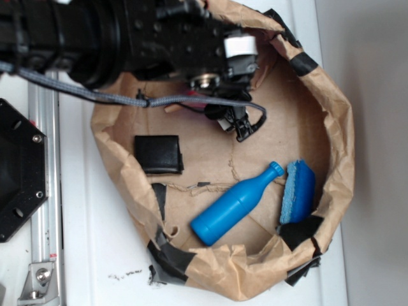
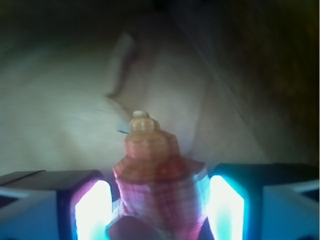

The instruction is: Grab the shell.

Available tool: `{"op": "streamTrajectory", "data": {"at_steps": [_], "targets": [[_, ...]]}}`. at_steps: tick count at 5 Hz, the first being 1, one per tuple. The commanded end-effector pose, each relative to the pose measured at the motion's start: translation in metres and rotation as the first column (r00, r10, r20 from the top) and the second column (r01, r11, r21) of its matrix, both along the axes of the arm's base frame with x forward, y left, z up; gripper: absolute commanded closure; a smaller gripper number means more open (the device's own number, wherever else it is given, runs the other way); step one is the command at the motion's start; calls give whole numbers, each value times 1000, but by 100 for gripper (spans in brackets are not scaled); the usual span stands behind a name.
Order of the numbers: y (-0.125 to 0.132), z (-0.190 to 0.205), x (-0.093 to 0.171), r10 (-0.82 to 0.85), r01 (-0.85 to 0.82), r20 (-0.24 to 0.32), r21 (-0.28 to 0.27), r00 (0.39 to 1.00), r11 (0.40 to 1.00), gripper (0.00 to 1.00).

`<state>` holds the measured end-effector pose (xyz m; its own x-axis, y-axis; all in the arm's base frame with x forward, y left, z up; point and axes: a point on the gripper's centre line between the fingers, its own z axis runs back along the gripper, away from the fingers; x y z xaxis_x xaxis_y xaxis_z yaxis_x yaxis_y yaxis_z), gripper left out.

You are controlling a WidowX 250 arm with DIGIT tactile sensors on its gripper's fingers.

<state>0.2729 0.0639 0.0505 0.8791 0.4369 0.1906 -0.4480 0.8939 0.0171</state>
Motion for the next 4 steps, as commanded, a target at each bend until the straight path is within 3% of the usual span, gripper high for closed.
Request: {"op": "streamTrajectory", "data": {"at_steps": [1,2,3,4], "targets": [[-52,120,23,-435,439,81,-27,897,898,100],[-68,119,21,-496,497,47,-21,867,867,100],[-78,117,21,-514,516,77,-15,854,856,100],[-78,120,13,-493,496,68,-26,867,868,100]]}}
